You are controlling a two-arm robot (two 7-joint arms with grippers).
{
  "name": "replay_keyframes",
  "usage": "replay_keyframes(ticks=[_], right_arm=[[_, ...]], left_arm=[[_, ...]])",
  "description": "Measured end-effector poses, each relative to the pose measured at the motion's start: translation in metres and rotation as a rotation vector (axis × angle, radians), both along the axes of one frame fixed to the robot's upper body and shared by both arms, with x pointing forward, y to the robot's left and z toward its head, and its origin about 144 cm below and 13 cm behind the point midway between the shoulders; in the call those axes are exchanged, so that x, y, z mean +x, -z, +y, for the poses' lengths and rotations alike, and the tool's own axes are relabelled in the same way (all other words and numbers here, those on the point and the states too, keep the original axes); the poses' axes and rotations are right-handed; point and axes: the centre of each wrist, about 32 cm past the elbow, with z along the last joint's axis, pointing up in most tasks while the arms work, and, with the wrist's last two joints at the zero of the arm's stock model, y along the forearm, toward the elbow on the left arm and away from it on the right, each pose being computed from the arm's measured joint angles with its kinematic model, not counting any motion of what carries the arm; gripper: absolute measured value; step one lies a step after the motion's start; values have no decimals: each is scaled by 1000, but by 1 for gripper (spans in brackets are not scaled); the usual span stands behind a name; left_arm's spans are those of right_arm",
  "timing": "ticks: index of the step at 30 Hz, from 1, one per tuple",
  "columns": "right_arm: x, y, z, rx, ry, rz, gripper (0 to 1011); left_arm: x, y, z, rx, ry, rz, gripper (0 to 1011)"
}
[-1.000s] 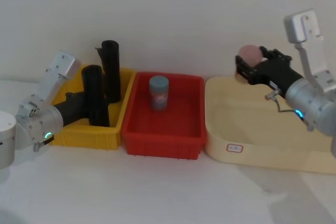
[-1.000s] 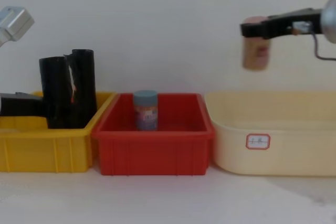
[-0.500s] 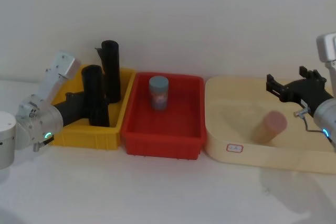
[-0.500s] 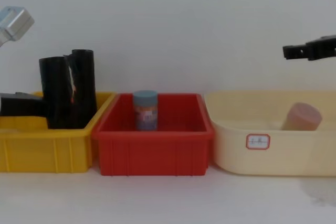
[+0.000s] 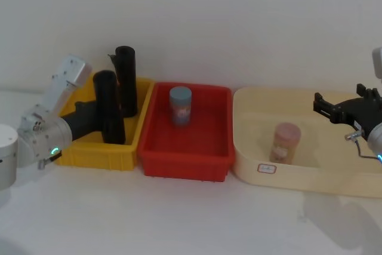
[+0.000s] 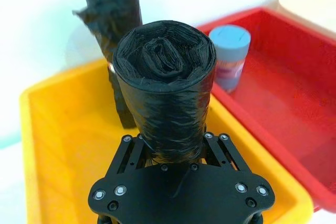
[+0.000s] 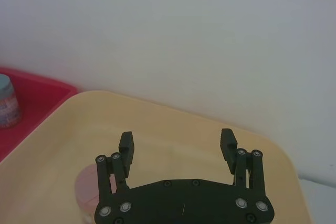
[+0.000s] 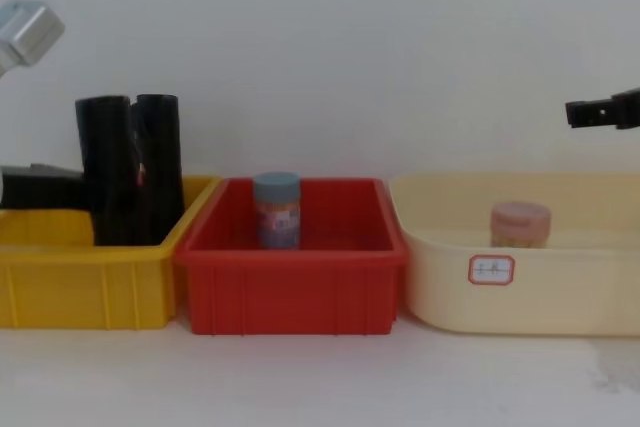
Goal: Pick up the garbage bag with the one hand and transfer it to the other hand.
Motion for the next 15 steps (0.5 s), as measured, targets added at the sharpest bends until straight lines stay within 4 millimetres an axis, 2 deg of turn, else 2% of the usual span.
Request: replay_keyframes(ticks=[9, 15], right_arm=[[-2, 1, -2, 0, 11, 4, 1001], [-2, 2, -3, -1, 16, 7, 1001]], left_arm=[[-3, -22, -2, -42, 21, -78, 400], [-5, -47, -4, -104, 65, -165, 400]])
